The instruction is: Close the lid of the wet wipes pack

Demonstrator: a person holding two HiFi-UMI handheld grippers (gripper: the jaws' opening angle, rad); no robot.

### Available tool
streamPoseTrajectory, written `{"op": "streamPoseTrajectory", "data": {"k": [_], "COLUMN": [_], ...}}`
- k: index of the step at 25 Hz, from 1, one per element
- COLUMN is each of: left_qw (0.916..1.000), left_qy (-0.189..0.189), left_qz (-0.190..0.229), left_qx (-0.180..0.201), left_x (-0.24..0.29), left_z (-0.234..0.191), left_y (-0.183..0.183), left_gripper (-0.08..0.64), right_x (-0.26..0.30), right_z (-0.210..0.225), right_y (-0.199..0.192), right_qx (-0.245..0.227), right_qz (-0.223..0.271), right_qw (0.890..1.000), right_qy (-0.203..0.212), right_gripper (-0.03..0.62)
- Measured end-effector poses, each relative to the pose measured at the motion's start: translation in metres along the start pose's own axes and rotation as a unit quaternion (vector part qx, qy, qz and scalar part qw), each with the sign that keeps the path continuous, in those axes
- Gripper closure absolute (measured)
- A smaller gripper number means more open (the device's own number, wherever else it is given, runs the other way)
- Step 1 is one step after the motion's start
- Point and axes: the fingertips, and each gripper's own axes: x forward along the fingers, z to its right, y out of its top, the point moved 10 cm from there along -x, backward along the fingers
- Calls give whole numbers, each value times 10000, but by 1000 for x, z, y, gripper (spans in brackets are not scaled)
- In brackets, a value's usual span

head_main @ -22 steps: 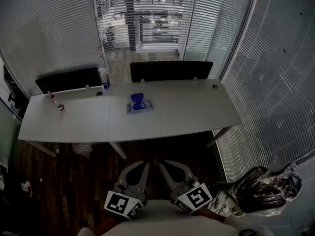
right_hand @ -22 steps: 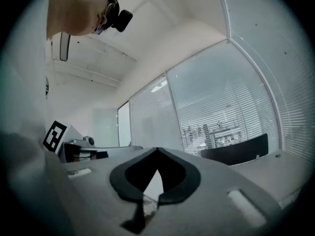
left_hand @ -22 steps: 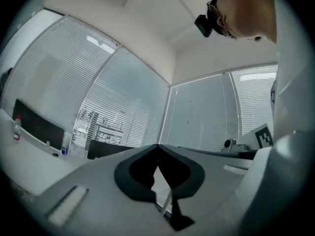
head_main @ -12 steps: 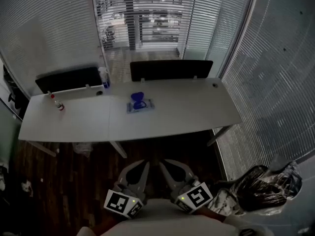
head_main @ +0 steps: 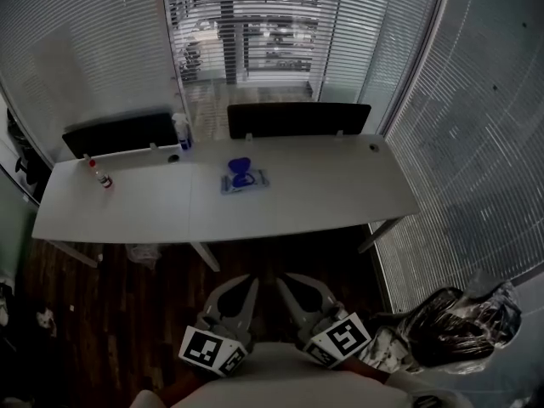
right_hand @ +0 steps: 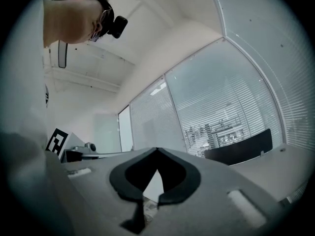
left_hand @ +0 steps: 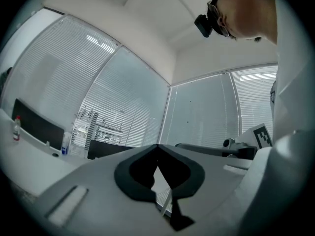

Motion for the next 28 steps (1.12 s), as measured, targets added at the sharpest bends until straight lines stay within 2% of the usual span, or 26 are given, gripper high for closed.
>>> {"op": "streamPoseTrajectory", "data": {"k": [9,15,28], "left_qw": [9999,9998,9994], "left_qy": [80,82,119], "left_qz": [-84,-190,-305], "left_qx": [16,10,58], "left_x": [1,13,41], "left_z": [10,30,70], "left_y": [-10,-17,-38], "left_gripper": [557,557,557], "right_x": [-12,-33,-74], "right_z": [4,17,50], "right_y": [-6,-4,-4], "right_qx": [-51,-160,-71], "right_qz": [-6,41,104], "right_qw": [10000,9999,9999], "right_qy": [48,15,-32], "right_gripper": [592,592,592]}}
